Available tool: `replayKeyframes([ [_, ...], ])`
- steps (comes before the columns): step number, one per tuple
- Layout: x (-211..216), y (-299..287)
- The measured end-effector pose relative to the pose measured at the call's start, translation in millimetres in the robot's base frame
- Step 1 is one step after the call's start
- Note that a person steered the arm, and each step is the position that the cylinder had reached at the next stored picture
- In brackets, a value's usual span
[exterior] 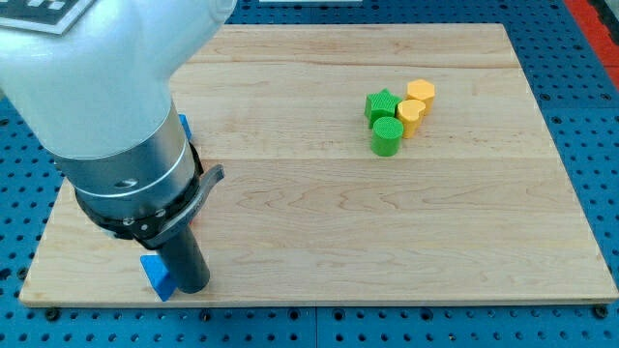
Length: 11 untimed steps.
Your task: Push the yellow hexagon towards the top center
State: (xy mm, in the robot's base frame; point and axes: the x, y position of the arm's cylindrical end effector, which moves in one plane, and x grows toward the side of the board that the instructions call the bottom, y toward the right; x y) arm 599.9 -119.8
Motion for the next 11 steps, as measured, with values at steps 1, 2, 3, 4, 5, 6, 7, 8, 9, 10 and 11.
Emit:
replayKeyframes([
  [1, 0.0, -3.8],
  [2, 18.1, 19.0],
  [3, 18.1, 5.0],
  [4, 18.3, -35.1],
  [5, 16.8, -42.0],
  [6, 9.4, -41.6],
  [7, 5.9, -19.5],
  [8, -8.3, 83.7],
  [9, -69.1, 215.0],
  [10, -130.6, 268.1],
  [11, -177.0, 285.1],
])
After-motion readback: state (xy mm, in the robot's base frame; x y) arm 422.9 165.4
